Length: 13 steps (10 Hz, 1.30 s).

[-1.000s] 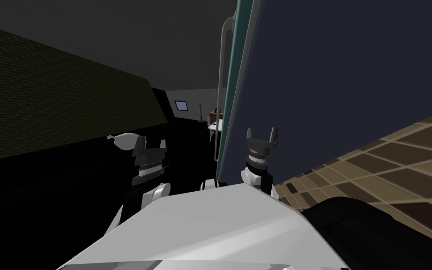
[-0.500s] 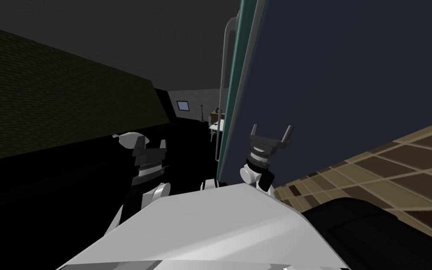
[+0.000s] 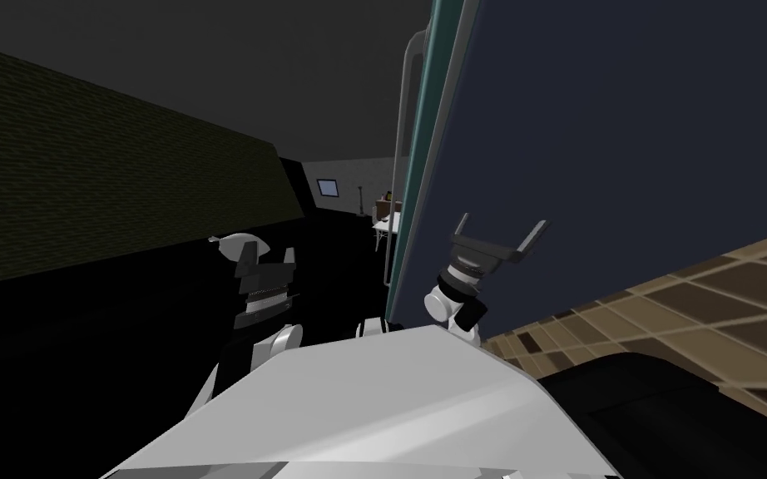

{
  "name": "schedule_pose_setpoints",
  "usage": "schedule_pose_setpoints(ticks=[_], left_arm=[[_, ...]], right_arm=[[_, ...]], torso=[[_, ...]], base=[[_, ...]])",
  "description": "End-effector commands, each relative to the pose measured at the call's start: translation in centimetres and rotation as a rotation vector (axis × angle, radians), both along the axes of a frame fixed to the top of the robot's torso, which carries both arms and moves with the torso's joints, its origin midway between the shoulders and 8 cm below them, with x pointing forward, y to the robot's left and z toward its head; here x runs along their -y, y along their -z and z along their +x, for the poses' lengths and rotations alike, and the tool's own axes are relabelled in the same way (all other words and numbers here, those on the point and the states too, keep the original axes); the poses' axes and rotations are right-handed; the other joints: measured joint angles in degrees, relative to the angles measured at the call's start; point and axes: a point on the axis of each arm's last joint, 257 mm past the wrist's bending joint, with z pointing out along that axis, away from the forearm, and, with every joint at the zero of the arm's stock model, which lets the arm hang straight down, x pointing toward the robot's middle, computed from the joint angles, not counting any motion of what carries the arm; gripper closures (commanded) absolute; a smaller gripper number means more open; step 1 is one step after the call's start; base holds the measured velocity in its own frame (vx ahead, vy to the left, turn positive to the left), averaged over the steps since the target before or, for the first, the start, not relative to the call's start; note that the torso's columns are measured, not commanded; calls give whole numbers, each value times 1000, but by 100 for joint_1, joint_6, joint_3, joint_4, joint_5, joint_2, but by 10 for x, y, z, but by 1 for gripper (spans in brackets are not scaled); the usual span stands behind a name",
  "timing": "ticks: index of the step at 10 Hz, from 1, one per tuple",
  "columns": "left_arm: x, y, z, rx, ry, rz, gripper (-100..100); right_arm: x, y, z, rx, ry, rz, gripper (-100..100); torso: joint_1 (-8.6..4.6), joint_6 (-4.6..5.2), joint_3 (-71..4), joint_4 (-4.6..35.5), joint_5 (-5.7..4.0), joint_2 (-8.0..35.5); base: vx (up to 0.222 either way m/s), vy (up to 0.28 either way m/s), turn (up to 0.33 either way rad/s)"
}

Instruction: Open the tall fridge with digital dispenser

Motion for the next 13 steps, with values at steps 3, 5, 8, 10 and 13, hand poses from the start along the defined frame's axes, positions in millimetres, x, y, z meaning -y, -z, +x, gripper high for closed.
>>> schedule_pose_setpoints(ticks=[3, 5, 8, 10, 13], left_arm=[[0, 0, 0, 0, 0, 0, 0], [0, 0, 0, 0, 0, 0, 0], [0, 0, 0, 0, 0, 0, 0], [0, 0, 0, 0, 0, 0, 0], [0, 0, 0, 0, 0, 0, 0]], right_arm=[[19, -11, -14, 121, -115, 132, -100], [28, -13, -17, 167, -165, 190, -100], [42, -12, -16, 205, -232, 274, -100], [51, -12, -16, 246, -286, 337, -100], [64, -12, -16, 328, -376, 438, -100]], torso=[[-2, 2, 0, 0, 0, -1], [-1, 1, 0, 0, 0, 0], [5, 0, -1, 0, 1, -2], [-2, 0, 0, 0, -1, -1], [3, 1, -1, -1, 1, -2]], base=[[3, 12, 38], [0, 7, 47], [3, 12, 45], [-3, 2, 46], [2, 10, 60]])
